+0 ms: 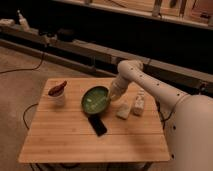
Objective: Drag the ceramic bowl in a circle
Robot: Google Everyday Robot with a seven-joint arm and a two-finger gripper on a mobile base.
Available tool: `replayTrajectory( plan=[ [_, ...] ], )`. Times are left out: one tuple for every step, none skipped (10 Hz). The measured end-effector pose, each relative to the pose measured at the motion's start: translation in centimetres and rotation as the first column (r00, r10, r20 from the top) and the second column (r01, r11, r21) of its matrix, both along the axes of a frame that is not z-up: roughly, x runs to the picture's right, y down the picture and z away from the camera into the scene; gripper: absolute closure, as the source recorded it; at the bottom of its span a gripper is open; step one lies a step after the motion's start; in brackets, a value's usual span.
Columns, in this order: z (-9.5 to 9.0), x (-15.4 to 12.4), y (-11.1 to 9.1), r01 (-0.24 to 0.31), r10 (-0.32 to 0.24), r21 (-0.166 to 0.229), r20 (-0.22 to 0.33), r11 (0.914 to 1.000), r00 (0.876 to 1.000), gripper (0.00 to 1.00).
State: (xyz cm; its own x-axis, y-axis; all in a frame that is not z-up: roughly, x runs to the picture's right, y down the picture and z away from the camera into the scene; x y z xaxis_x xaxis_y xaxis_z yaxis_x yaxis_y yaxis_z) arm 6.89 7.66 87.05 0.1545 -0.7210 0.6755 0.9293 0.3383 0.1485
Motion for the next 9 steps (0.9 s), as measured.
replayTrajectory(
  plan=[
    [-0.5, 1.5, 1.2, 0.01, -0.01, -0.008, -0.011, 0.9999, 1.0, 1.0],
    [-0.9, 3.0, 2.1, 0.014, -0.014, -0.015, -0.027, 0.9998, 1.0, 1.0],
    [-1.0, 4.9, 2.7, 0.007, -0.008, -0.02, -0.052, 0.9998, 0.999, 1.0],
    [-0.9, 6.6, 2.7, -0.017, 0.016, -0.022, -0.081, 0.9996, 0.997, 1.0],
    [-0.7, 8.0, 2.4, -0.047, 0.044, -0.019, -0.106, 0.9987, 0.993, 1.0],
    [-0.1, 9.5, 1.5, -0.09, 0.088, -0.012, -0.135, 0.9959, 0.987, 1.0],
    [0.6, 10.1, 0.6, -0.122, 0.12, -0.003, -0.15, 0.9925, 0.981, 1.0],
    [2.0, 10.5, -1.5, -0.17, 0.171, 0.018, -0.168, 0.9852, 0.971, 1.0],
    [3.1, 10.3, -3.2, -0.195, 0.198, 0.034, -0.178, 0.9802, 0.964, 1.0]
  ],
)
